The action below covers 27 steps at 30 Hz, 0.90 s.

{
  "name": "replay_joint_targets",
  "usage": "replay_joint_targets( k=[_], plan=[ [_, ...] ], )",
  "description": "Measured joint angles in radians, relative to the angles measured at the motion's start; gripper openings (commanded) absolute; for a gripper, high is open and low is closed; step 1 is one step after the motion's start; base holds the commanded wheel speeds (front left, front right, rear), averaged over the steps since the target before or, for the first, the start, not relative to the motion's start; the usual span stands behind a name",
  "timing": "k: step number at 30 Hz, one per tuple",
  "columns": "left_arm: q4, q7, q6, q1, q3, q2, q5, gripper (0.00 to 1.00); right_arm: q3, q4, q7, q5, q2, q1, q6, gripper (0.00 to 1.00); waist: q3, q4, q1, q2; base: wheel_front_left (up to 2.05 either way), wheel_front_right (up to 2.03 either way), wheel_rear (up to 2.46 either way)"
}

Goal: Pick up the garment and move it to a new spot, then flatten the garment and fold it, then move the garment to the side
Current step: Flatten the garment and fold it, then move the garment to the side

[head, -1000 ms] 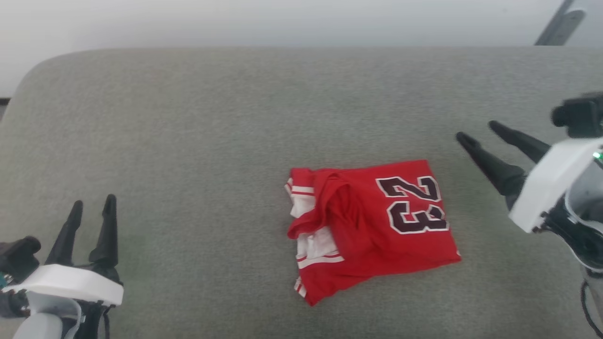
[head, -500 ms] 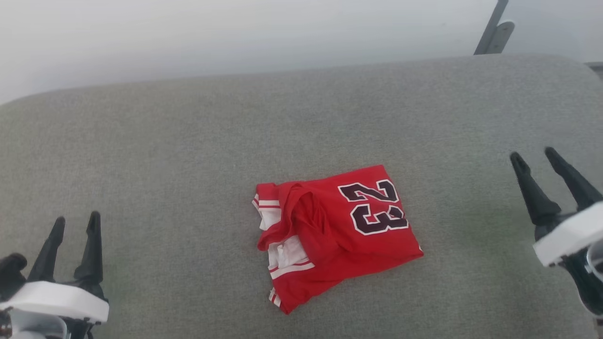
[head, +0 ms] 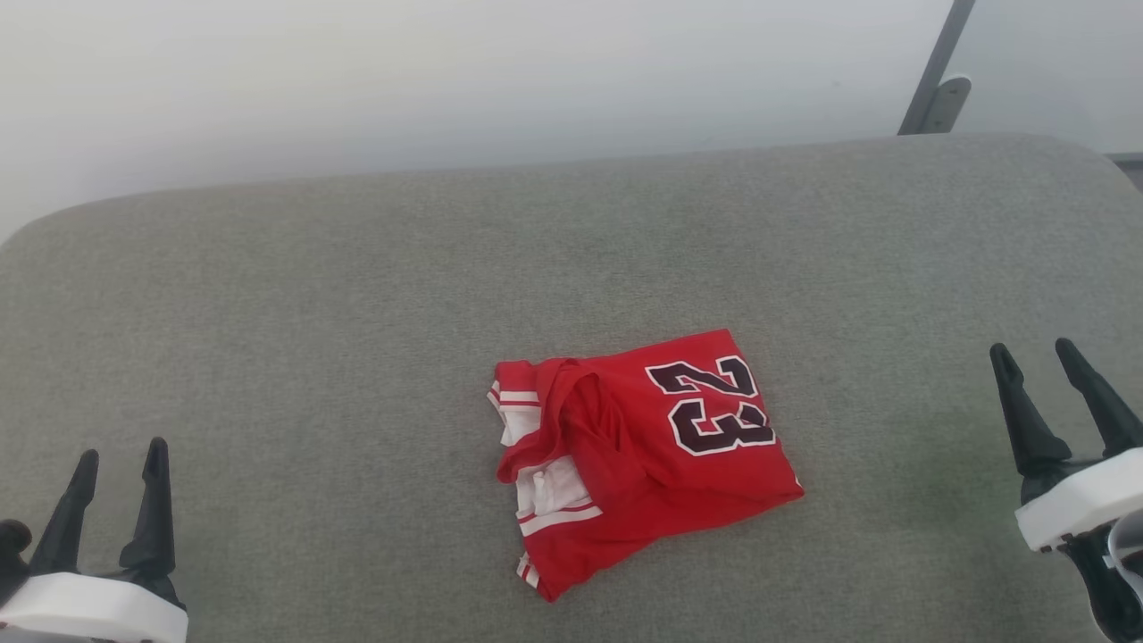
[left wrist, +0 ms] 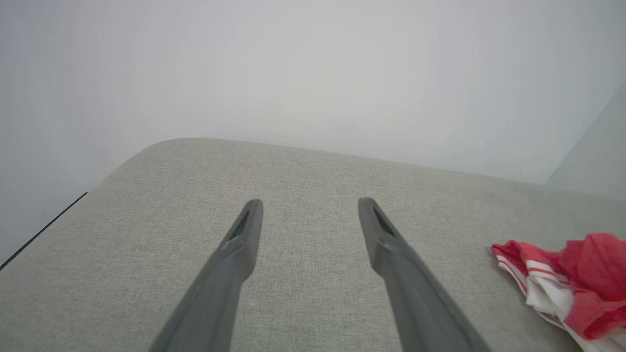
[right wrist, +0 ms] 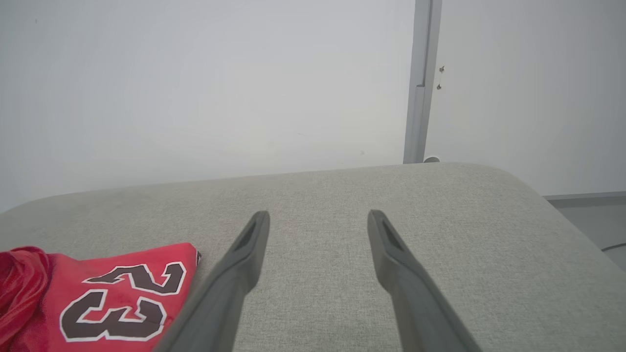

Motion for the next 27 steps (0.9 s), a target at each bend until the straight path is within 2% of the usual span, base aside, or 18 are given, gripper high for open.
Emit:
replay_joint_targets(
  k=[17, 27],
  plan=[
    [-0.019, 0.0, 0.0, 0.01, 0.003, -0.004, 0.012, 1.0, 0.029, 0.02, -0.017, 0.033, -0.005, 0.014, 0.0, 1.0, -0.002, 0.028, 0.0001, 0.0, 0.0, 0.0, 0.0],
    [-0.024, 0.0, 0.0, 0.009, -0.026, -0.019, 0.006, 1.0, 0.178, -0.047, 0.199, 0.1, -0.029, -0.055, 0.0, 1.0, 0.014, 0.075, 0.0001, 0.0, 0.0, 0.0, 0.0]
  ],
)
